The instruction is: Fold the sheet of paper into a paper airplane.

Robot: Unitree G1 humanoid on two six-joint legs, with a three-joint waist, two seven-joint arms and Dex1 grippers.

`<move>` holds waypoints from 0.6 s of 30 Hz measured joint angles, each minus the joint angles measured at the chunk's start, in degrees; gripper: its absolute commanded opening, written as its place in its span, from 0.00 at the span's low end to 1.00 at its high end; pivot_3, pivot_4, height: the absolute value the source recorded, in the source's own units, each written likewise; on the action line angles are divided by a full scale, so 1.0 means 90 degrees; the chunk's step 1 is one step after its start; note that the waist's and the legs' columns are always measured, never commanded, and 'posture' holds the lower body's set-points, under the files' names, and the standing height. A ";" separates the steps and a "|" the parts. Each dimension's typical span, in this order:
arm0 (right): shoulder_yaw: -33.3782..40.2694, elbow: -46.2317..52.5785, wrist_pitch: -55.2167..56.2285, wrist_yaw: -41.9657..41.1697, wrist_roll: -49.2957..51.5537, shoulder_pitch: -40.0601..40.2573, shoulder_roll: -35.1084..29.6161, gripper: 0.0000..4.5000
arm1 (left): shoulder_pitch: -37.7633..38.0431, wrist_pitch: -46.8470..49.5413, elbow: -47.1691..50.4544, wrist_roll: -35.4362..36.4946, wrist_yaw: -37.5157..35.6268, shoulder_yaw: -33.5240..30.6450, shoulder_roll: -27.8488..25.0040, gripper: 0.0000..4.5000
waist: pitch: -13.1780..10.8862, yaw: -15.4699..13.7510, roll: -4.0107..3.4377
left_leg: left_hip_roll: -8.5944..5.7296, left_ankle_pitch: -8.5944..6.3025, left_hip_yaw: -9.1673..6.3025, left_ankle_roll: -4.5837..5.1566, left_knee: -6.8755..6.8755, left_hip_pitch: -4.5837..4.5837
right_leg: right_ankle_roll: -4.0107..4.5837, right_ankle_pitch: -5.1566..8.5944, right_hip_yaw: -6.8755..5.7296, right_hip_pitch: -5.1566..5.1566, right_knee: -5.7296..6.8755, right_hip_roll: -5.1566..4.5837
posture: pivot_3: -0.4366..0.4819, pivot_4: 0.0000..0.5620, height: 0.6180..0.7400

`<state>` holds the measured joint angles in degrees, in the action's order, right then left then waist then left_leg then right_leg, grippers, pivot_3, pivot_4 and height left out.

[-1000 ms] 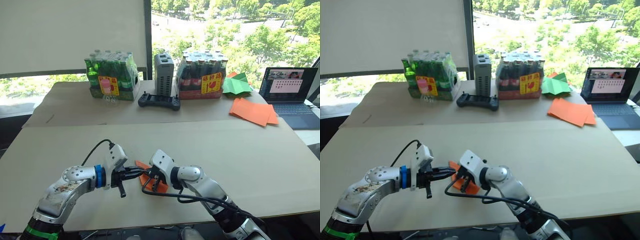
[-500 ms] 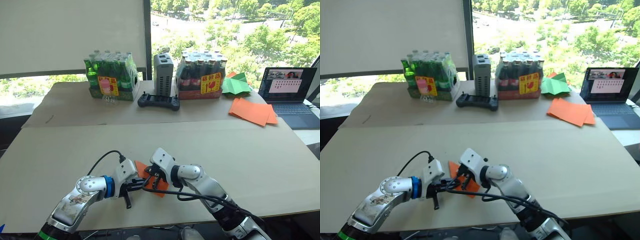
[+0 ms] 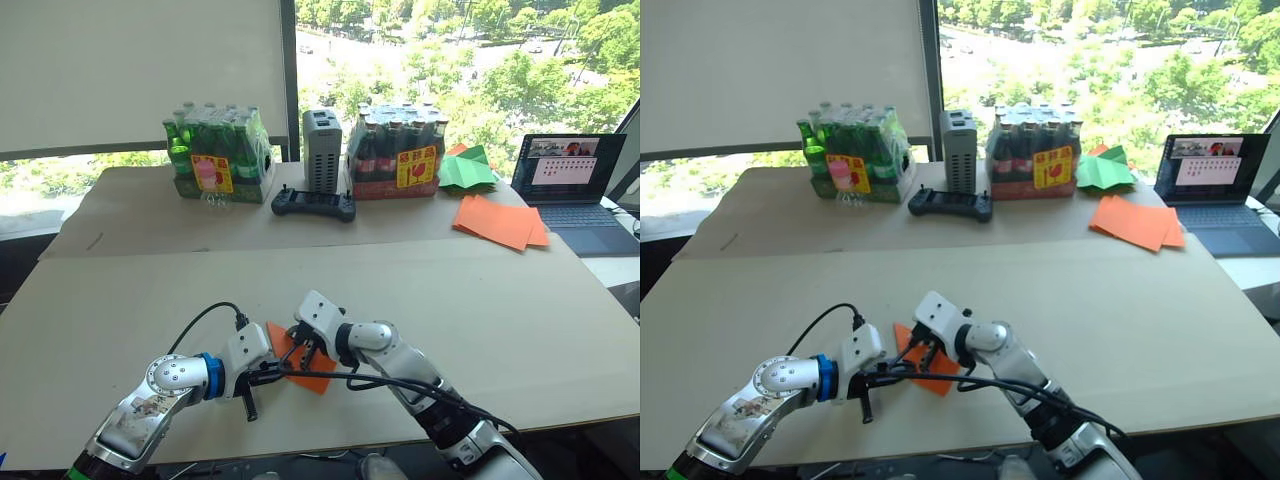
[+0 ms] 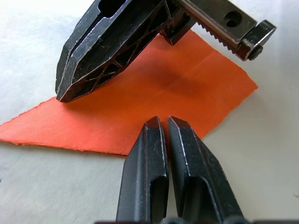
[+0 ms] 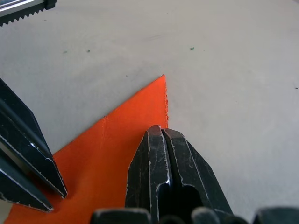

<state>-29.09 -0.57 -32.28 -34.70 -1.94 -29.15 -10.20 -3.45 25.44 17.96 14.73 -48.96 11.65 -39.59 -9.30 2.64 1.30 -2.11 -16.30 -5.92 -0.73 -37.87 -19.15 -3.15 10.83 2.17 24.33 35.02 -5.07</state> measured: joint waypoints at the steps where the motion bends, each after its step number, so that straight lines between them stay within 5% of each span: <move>1: -0.0003 0.0003 0.0000 -0.0002 -0.0006 0.0002 -0.0003 0.00 | -0.0010 0.0000 0.0000 -0.0004 -0.0001 0.0000 0.0000 0.06 | 0.0001 0.0000 -0.0001 | 0.0000 0.0000 0.0000 0.0000 0.0000 0.0000 | 0.0000 0.0000 0.0000 -0.0001 0.0000 0.0000 | 0.48 0.27 0.86; 18: 0.0102 0.1118 -0.0386 -0.0024 0.0007 0.0717 -0.0699 0.00 | -0.0139 0.0001 -0.0088 -0.0021 -0.0061 0.0067 -0.0003 0.06 | 0.0010 -0.0040 -0.0007 | -0.0005 0.0000 0.0000 0.0000 0.0000 -0.0001 | -0.0008 0.0006 0.0000 -0.0011 -0.0004 -0.0006 | 0.48 0.27 0.86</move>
<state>-28.17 9.49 -35.76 -34.92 -1.87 -22.70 -16.49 -4.70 25.45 17.16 14.55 -49.52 12.26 -39.62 -9.21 2.28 1.24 -2.16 -16.31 -5.93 -0.73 -37.87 -19.15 -3.22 10.88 2.17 24.23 34.98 -5.12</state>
